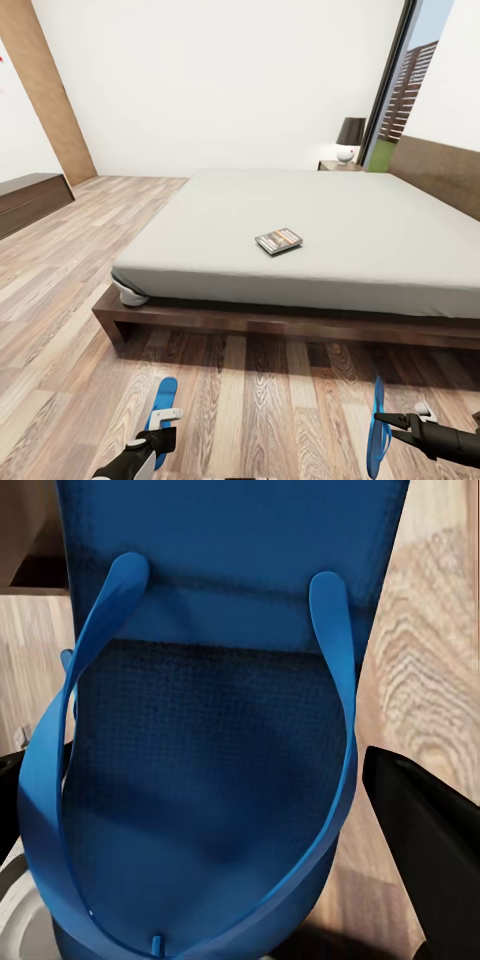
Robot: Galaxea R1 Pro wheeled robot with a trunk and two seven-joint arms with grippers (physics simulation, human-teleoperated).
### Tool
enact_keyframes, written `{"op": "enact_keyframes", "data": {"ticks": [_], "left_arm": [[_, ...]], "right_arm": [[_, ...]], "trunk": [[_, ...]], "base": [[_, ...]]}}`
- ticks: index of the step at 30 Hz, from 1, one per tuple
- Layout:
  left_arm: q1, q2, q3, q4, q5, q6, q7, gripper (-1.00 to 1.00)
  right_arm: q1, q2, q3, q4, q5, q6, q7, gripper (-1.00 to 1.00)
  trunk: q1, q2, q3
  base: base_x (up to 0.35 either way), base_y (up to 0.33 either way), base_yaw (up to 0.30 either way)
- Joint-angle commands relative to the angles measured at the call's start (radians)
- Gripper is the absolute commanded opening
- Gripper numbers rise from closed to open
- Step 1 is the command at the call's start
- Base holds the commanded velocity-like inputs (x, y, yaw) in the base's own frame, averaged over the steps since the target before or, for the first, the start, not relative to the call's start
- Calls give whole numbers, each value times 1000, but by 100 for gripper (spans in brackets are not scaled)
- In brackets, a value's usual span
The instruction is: In the bedroom, move the book from the bed onto either nightstand, and place the two sandals side by side next to the bed.
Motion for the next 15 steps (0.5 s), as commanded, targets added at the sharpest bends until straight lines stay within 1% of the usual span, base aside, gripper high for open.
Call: {"op": "enact_keyframes", "data": {"ticks": [1,11,15], "left_arm": [[0,-1,6,-2,-12,3,0,-100],[0,-1,7,-3,-12,3,1,-100],[0,0,7,-3,-12,1,1,-100]], "right_arm": [[0,0,-1,0,-5,7,0,-100],[0,0,0,0,-5,6,0,-100],[0,0,-1,0,-5,6,0,-100]], "trunk": [[0,-1,-5],[5,-3,-43],[5,-3,-43]], "base": [[0,0,0],[0,0,0],[0,0,0]]}}
